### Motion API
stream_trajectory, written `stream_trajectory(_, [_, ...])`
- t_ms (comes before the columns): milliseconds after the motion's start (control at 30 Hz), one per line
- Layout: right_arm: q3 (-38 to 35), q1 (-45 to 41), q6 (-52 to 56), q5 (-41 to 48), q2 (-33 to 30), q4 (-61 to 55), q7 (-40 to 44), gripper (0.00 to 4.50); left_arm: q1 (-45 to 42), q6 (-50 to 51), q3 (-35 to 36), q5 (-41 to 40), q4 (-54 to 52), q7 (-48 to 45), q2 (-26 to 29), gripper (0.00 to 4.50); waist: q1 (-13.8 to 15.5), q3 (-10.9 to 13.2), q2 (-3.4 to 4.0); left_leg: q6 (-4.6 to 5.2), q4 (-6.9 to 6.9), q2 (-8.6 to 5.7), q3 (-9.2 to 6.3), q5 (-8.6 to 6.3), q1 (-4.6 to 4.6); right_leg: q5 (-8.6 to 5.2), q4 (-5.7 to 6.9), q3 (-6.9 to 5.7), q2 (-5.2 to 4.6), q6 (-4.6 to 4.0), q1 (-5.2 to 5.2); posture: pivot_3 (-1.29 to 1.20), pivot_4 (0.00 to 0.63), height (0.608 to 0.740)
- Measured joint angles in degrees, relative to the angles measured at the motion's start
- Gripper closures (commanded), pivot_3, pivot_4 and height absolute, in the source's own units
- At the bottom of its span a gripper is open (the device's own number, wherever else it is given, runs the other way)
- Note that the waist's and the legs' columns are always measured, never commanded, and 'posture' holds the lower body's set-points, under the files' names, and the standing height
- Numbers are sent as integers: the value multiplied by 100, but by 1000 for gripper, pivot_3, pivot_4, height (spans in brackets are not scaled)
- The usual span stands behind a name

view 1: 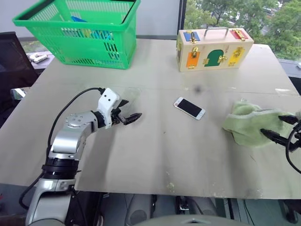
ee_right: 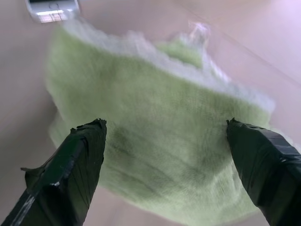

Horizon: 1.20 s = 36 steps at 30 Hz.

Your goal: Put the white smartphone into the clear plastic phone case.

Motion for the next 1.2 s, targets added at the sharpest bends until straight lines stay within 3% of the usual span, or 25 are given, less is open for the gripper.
stream_trajectory(100, [300,414,-394,-1029,-652,297,-346,146,2,-1,-2,12,1,-2,3,0,8,-1,0,0,-1,0,1,0,0,0,-2,-2,-1,0,0,0,150,740])
stream_trajectory(267, [342,-69,-508,-1536,-678,697,-838,146,4,3,-1,35,-2,-4,4,0,-35,-1,2,0,2,0,9,0,0,1,-1,5,-2,1,0,0,150,740])
stream_trajectory(400, [37,-611,-157,-650,-174,400,-632,146,15,-4,-1,56,37,-5,3,0,-80,-1,2,-1,-3,2,4,1,1,1,-2,4,4,1,0,0,150,740])
stream_trajectory(600, [-208,-1076,839,2256,545,-1241,-194,146,-144,-27,-1,288,795,-10,203,0,-62,0,2,0,-2,3,-1,0,-3,1,-2,1,4,1,1,0,150,740])
stream_trajectory(833, [1378,-1232,250,2275,910,-2354,-344,146,-630,-166,-168,656,1477,-125,321,0,-71,0,1,1,2,2,2,0,-3,1,-3,1,1,2,1,0,150,740])
stream_trajectory(1100, [1954,-1256,-284,1756,979,-2389,-592,146,-875,-151,-316,778,1671,-340,295,0,-59,-1,-1,0,2,3,2,0,-5,1,-3,0,0,2,0,0,150,740])
stream_trajectory(1133, [1991,-1214,-318,1680,971,-2381,-598,0,-885,-77,-336,779,1644,-346,295,391,-63,-1,-1,0,2,3,2,0,-5,1,-3,0,0,2,1,0,150,740])
stream_trajectory(1200, [2052,-1172,-355,1583,958,-2375,-619,0,-887,41,-389,780,1581,-363,294,688,-67,-1,-1,0,3,3,2,0,-4,1,-2,0,-1,2,1,0,150,740])
